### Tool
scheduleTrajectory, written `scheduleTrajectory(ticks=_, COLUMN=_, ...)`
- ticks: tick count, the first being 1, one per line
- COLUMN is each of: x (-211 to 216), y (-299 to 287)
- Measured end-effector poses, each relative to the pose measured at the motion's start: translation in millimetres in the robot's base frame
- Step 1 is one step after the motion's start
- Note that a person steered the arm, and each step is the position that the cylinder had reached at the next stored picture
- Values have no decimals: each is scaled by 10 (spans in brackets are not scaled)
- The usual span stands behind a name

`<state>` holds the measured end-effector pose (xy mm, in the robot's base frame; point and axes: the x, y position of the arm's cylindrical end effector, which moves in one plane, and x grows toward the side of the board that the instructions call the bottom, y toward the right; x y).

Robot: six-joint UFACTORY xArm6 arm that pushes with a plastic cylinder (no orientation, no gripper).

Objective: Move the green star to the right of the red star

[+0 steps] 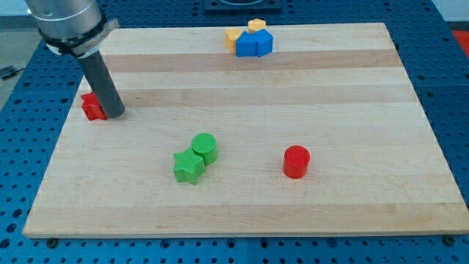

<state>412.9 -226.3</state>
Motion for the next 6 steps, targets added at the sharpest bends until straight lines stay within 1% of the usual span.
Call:
scheduleTrajectory(ticks=1, x=-94, y=-92)
scheduleTrajectory(ticks=2, x=217, y=495)
scheduleTrajectory(ticks=3, x=1046, y=773)
scheduleTrajectory(ticks=4, x=1955, y=764)
scheduleTrajectory(ticks=5, x=2046, y=1230)
scheduleTrajectory(ticks=6, x=1714, y=1979)
